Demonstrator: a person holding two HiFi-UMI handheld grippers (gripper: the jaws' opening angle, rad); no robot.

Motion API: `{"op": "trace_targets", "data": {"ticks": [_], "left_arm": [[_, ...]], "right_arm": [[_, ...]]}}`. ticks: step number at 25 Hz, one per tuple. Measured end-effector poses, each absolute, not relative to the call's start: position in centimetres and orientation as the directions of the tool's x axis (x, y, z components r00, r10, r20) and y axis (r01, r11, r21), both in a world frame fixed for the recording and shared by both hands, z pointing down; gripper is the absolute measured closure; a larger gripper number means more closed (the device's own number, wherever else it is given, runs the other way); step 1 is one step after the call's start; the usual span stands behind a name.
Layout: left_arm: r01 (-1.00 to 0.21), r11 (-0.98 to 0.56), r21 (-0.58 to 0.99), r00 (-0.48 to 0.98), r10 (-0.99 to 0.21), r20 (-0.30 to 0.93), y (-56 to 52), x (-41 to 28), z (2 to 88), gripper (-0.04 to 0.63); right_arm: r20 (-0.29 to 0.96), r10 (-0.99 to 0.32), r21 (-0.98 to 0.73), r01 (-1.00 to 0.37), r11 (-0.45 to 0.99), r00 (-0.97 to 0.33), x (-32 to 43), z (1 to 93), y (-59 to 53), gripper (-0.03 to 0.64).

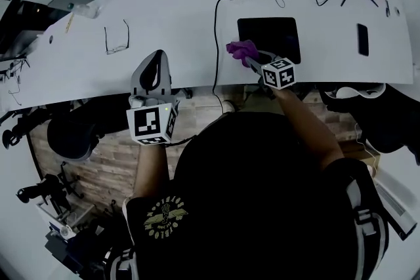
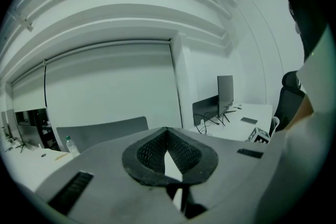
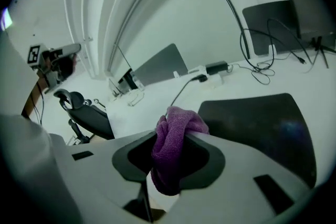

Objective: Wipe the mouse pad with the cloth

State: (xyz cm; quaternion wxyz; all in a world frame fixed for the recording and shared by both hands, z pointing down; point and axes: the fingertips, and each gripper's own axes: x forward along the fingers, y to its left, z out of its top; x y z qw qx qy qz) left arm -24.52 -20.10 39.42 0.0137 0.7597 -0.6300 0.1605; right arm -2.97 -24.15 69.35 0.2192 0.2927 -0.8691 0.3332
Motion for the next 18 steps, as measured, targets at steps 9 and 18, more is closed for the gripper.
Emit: {"op": "trace_targets", "data": {"ticks": [9,18], "left_arm": [[-0.953,-0.227,-0.198,0.169,-0.947,0.274,-20.7,-24.0,39.6,0.593],[-0.944,-0.269,-0.19,0.214,-0.94,0.266,-23.6,-21.2,39.5,0.592]], "right_arm": [[0.737,-0.342,-0.344,-0.759,0.553,-0.583,1.8,76.7,-24.0,0.515],[0.756,-0.359,-0.317,-0.786,0.53,-0.547,5.6,76.6,-24.7,0.515]]}}
